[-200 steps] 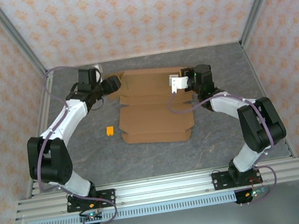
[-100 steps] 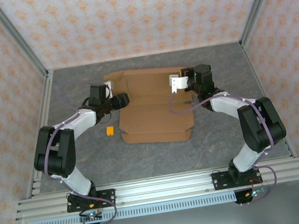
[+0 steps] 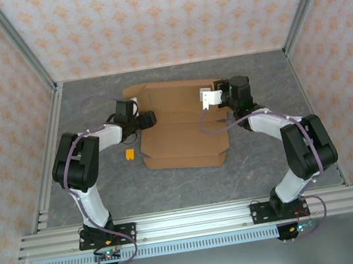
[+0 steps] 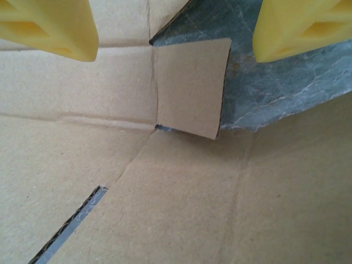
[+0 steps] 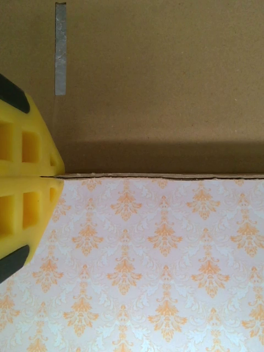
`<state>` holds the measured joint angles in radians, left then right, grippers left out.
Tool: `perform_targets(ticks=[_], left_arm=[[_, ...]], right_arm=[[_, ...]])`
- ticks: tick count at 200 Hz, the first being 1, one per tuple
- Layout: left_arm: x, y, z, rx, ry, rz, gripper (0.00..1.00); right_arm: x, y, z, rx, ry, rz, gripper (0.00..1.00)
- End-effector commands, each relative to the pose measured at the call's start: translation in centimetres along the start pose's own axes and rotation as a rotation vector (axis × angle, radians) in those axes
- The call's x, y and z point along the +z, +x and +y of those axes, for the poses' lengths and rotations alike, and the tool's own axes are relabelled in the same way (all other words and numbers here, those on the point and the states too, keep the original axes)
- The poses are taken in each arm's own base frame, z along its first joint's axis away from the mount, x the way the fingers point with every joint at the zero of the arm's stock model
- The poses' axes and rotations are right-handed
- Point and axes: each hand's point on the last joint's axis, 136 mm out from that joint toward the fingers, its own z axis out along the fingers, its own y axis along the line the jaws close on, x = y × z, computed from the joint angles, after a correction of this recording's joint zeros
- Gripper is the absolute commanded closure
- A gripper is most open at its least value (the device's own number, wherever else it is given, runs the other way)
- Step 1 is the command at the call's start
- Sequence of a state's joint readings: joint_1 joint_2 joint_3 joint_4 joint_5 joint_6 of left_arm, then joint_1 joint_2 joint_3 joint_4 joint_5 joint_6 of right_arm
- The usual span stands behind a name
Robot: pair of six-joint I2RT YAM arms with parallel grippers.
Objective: Fold the paper box
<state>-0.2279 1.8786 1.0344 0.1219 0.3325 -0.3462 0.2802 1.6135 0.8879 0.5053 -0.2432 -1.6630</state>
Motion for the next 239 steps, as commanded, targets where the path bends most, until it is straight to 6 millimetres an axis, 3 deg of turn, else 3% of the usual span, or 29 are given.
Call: perform_targets(ticks=[1, 78, 113, 181, 220, 239], left_arm=[[0.2, -1.9, -2.0, 0.004, 0.076, -0.050, 0.26], [0.1, -2.6, -6.1, 0.063, 0.185, -0.053, 0.35], [1.8, -1.1, -5.7, 0.086, 0.148, -0.007, 0.37], [3.0, 0.7, -6.3, 0.102, 0.139, 0.030, 0.38], [0.9, -0.3, -6.4, 0.128, 0.123, -0.013, 0.36], [-1.5, -1.7, -6.5, 0.146, 0.109, -0.067, 0.34]], right_arm=[[0.0, -0.6, -0.6, -0.010, 0.019, -0.025, 1.00], [0.0, -0.8, -0.6, -0.004, 0.026, -0.029, 1.00], [0.0, -0.9, -0.6, -0.003, 0.025, -0.032, 1.00], [0.0, -1.0, -0.6, -0.004, 0.024, -0.034, 1.00], [-0.1, -1.1, -1.0, -0.010, 0.034, -0.037, 1.00], [-0.2, -1.4, -1.3, -0.011, 0.038, -0.055, 1.00]])
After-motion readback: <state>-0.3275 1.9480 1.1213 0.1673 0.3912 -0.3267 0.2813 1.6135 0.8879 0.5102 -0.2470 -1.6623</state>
